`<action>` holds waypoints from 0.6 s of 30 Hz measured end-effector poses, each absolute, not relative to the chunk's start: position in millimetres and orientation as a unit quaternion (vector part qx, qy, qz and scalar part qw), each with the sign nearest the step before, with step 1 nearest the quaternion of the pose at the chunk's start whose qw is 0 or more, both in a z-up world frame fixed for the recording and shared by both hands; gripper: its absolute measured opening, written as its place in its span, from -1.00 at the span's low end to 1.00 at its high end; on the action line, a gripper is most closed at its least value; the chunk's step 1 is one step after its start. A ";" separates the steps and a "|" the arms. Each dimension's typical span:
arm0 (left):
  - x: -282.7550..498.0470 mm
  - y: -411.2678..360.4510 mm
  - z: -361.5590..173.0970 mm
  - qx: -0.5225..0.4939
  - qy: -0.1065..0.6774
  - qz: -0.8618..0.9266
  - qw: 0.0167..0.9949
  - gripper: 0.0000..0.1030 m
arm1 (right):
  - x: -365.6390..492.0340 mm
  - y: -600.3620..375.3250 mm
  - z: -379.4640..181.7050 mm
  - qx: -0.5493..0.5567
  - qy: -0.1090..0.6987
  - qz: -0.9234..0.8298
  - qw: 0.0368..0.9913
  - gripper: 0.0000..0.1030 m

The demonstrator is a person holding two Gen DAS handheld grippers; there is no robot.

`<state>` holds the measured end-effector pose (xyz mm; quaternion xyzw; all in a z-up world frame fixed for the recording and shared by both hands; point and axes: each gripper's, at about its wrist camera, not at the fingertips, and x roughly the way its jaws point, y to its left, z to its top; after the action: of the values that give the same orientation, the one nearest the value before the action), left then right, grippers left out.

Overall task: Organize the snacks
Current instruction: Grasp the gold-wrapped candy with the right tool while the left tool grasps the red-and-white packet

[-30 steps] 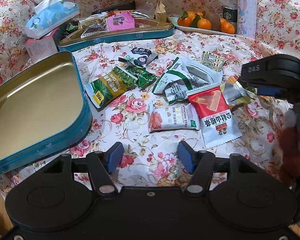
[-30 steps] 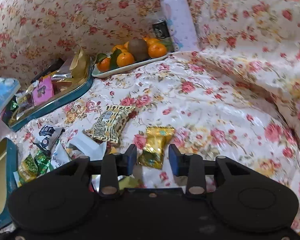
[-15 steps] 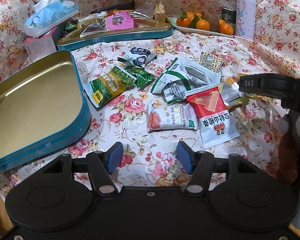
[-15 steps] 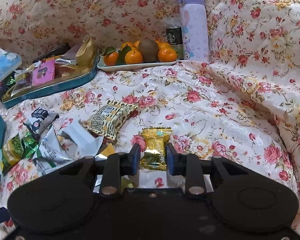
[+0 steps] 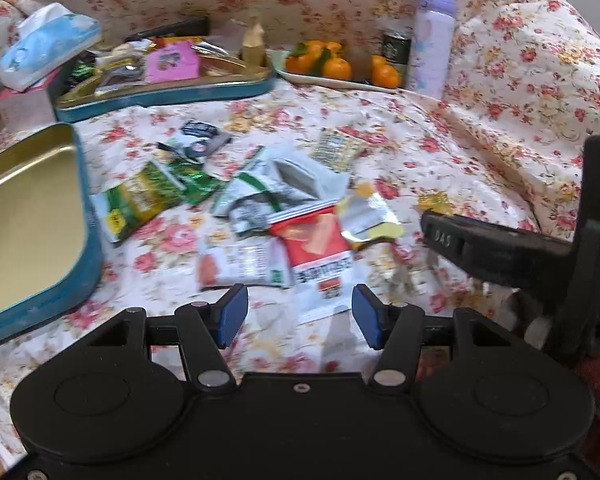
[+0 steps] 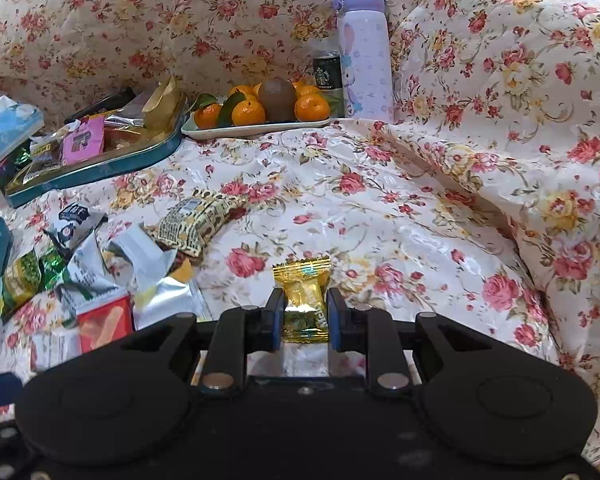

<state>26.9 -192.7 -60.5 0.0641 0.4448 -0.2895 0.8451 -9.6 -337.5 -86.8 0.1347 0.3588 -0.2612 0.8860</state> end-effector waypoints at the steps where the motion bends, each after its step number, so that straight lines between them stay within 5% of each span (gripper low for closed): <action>1: 28.5 -196.3 -61.3 0.062 0.450 -0.292 0.842 0.18 | -12.3 -338.8 -86.8 0.138 0.358 -0.260 0.886 -0.55; 18: 54.7 -225.7 -70.9 0.021 0.501 -0.271 0.822 0.18 | -31.4 -363.4 -86.1 0.195 0.347 -0.222 0.890 -0.54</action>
<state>54.7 -225.7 -70.9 0.0208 0.5011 -0.2712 0.8216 -31.4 -363.4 -86.1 0.1955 0.3470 -0.2225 0.8899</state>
